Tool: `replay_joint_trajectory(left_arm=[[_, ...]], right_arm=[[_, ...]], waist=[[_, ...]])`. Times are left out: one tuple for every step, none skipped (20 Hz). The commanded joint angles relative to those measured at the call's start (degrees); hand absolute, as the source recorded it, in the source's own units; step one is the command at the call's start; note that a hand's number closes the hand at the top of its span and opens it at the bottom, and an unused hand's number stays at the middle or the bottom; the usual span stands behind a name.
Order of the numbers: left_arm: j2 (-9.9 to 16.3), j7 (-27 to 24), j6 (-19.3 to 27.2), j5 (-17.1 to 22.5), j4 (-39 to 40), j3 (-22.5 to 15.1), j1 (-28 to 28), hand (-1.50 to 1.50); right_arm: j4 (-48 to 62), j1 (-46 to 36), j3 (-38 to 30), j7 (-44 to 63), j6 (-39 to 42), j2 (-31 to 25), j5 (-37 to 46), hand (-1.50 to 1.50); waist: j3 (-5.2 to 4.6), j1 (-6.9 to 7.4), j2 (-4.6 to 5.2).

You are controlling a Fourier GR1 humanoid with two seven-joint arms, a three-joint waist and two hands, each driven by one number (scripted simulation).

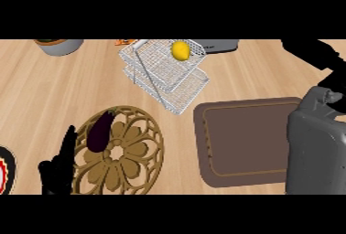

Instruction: Pick the lemon from the tray and place it in the tiered basket

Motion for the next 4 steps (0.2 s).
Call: replay_joint_trajectory(left_arm=[[-0.68, 1.81, -0.38, 1.03, 0.98, 0.01, 2.03, 0.0], [0.01, 0.23, -0.31, 0.64, 1.96, 0.71, 2.5, 0.0], [-0.41, 1.18, -0.88, 0.72, 0.33, -0.47, 3.05, 0.0], [-0.64, 1.02, -0.57, 0.71, 1.34, -0.16, 2.55, 0.0]], right_arm=[[-14.83, 9.64, 1.55, 2.75, 10.12, -0.17, -3.61, -1.5], [-18.12, 12.08, 1.18, 2.66, 11.38, -0.66, -5.7, -1.5], [-21.94, 15.01, 3.08, 2.26, 12.34, 0.16, -6.36, -1.5], [-25.51, 16.24, 3.62, 2.54, 14.38, -0.17, -6.72, -1.5]], waist=[[-0.49, -1.45, -0.04], [-0.51, -1.62, 0.1], [-0.49, -0.58, 0.32], [-0.57, -1.24, 0.24]])
